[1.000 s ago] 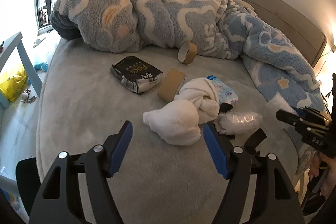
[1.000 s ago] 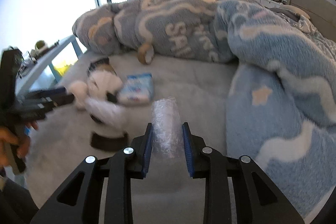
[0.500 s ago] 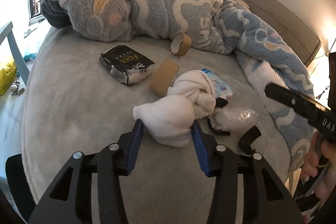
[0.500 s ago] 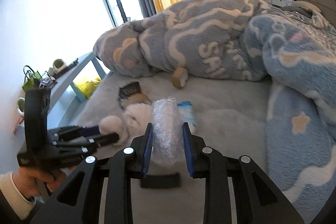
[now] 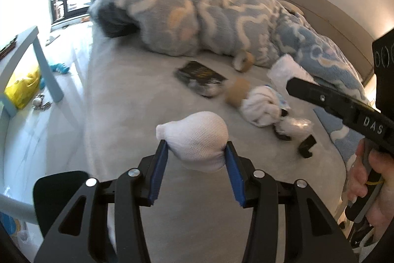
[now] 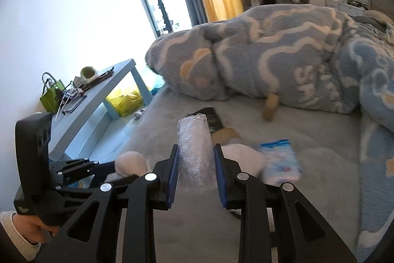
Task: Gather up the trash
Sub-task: 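Carry the sock ball with the left tool while the right tool carries the bubble wrap to the bin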
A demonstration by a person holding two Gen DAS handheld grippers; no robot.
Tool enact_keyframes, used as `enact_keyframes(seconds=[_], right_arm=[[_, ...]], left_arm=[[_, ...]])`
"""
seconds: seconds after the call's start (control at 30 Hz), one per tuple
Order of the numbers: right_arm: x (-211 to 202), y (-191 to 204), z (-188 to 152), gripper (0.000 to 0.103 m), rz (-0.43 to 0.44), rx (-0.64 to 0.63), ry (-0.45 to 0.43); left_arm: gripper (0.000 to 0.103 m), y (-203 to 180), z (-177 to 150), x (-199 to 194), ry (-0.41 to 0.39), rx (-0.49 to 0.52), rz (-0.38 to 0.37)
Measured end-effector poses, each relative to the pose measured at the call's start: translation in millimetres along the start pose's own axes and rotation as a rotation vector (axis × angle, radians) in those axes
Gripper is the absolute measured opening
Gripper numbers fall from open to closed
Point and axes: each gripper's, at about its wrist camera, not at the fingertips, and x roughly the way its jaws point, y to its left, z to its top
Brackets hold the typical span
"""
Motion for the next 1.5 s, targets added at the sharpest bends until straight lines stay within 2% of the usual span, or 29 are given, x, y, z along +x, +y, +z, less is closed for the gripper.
enact_keyframes(seconds=[0.13,0.57,0.77,0.93,1.13,1.5], right_arm=[[14.7,24.9,3.1,0.028,0.023,-0.02,0.014],[62.3,113.2,6.2,0.028,0.112,-0.092,0.066],[81.9,159.0,2.6,0.028,0.15,-0.144,0.095],[99.7,186.8,-1.8,0.028,0.168,-0.166,0.122],[119.1,223.1,-7.8,0.028,0.206,-0.192,0.152],[157.3,265.5,-25.1,0.028,0.204,-0.227,0.254]], left_arm=[[0.05,34.1,-2.0,-13.5,0.0,-0.061,0.024],[0.05,113.1,-33.3,-40.4,0.052,-0.083,0.165],[0.05,148.6,-48.9,-47.6,0.088,-0.116,0.202],[0.05,176.2,-63.4,-44.4,0.14,-0.163,0.19],[0.05,202.8,-84.9,-37.9,0.209,-0.207,0.211],[0.05,245.1,-129.5,-18.2,0.327,-0.261,0.208]])
